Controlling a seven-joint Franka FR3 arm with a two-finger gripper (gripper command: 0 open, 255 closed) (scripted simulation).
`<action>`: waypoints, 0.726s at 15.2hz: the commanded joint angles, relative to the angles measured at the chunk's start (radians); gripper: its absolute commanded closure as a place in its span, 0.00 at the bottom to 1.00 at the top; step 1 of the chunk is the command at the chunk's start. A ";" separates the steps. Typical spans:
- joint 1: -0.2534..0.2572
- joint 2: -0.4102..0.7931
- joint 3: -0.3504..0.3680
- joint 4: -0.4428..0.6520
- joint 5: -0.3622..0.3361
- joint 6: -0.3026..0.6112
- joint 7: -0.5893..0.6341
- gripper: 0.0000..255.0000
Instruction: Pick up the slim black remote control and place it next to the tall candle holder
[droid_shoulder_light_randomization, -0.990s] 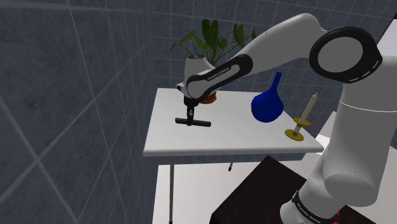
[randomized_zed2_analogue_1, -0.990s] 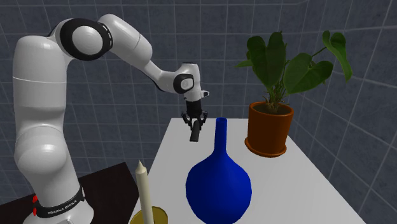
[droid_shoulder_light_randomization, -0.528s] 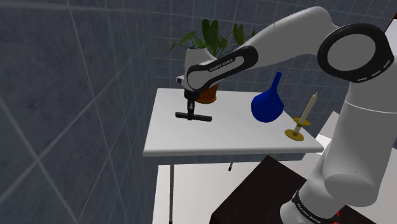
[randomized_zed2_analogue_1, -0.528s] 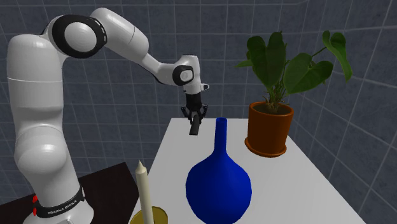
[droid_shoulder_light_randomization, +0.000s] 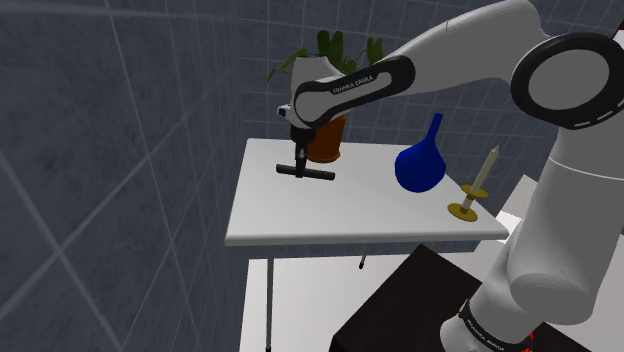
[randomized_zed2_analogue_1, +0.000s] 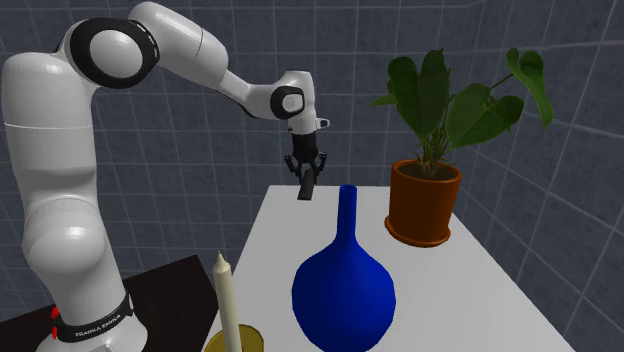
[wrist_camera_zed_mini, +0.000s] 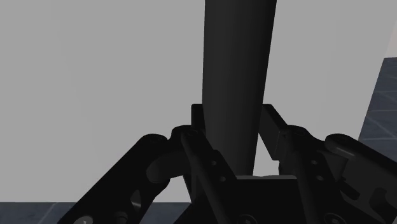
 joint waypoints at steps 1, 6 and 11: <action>0.001 -0.010 0.001 0.014 0.001 -0.024 -0.001 1.00; 0.001 -0.030 0.001 0.057 0.004 -0.086 -0.005 1.00; 0.001 -0.044 0.002 0.106 0.007 -0.150 -0.010 1.00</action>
